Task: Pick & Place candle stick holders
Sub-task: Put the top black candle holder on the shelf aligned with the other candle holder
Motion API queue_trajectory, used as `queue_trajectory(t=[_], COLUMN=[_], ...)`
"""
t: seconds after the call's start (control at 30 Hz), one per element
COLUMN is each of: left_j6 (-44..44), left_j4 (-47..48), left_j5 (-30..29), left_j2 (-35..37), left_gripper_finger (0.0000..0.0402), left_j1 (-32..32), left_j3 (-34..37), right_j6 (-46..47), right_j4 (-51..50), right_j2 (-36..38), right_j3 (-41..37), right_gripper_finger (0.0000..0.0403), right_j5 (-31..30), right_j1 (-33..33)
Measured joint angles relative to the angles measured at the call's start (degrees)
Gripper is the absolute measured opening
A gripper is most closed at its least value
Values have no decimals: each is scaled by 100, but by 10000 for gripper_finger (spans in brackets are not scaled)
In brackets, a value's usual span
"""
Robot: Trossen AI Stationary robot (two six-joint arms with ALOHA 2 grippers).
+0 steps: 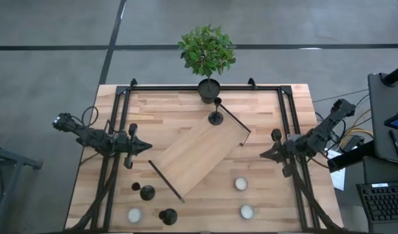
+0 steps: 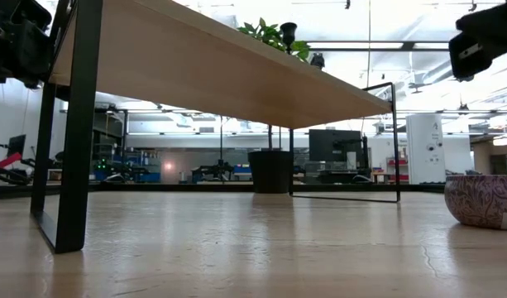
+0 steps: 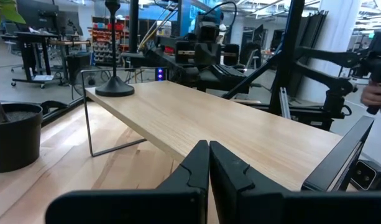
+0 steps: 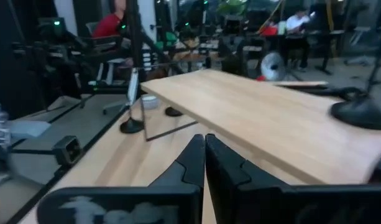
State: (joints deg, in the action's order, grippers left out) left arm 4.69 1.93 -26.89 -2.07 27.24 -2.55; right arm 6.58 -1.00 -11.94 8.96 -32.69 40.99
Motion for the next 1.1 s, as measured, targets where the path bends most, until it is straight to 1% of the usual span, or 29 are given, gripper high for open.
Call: queue_trajectory(t=[0.13,0.37,0.47,0.5,0.73,0.83,1.1], left_j6=[0,0,0,0,81,242,264], left_j4=[0,0,-2,0,116,114,127], left_j5=[0,0,2,0,43,46,44], left_j2=[0,0,0,-2,-2,-13,-15], left_gripper_finger=[10,10,10,10,10,10,10], left_j1=[0,0,0,0,3,7,7], left_j3=[1,0,1,1,-22,-19,-19], right_j6=[-233,-35,-62,-93,-308,-204,-251], right_j4=[-346,-1141,-1177,-1204,-1253,-1185,-1227], right_j2=[512,1194,1179,1177,1182,1195,1167], right_j3=[-92,-209,-233,-251,-281,-279,-281], right_gripper_finger=[8,8,8,8,8,8,8], right_j5=[-26,15,302,315,304,269,269], right_j1=[-110,-141,-146,-150,-168,-168,-163])
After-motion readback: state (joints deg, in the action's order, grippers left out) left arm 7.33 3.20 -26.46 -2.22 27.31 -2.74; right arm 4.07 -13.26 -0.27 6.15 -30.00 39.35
